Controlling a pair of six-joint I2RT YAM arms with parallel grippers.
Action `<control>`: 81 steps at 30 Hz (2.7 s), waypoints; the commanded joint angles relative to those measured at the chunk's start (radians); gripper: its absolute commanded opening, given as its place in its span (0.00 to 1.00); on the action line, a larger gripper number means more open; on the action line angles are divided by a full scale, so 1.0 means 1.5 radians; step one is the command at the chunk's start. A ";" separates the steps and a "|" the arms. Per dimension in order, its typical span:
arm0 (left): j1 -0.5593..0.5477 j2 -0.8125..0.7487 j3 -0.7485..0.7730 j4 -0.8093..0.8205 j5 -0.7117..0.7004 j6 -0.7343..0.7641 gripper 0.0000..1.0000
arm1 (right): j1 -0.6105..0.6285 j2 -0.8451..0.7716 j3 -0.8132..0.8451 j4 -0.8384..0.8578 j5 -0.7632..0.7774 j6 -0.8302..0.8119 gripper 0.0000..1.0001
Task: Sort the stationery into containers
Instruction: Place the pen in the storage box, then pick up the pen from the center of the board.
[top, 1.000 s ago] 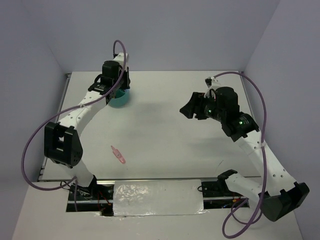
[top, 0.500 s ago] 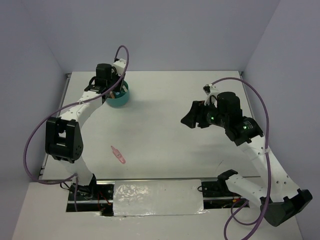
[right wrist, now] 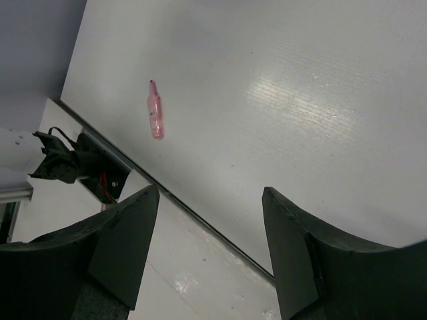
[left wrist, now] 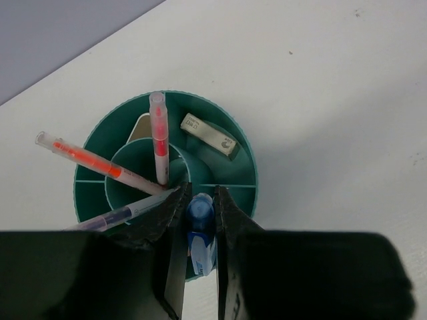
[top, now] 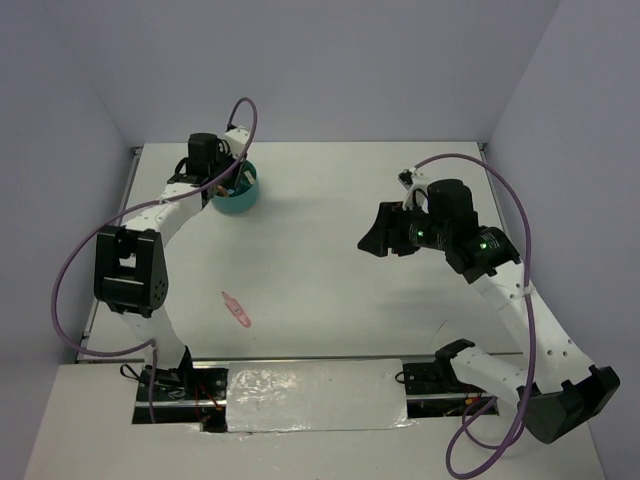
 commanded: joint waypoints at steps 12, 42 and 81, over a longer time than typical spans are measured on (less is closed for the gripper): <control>0.006 0.019 -0.026 0.090 0.011 -0.011 0.46 | 0.003 0.008 0.073 -0.003 -0.011 0.018 0.71; 0.080 -0.382 0.023 -0.484 -0.202 -0.592 0.99 | 0.460 0.606 0.339 0.059 0.268 0.007 0.73; 0.121 -0.463 -0.293 -0.056 0.421 -0.747 0.99 | 0.366 0.413 0.073 0.195 0.294 0.137 0.05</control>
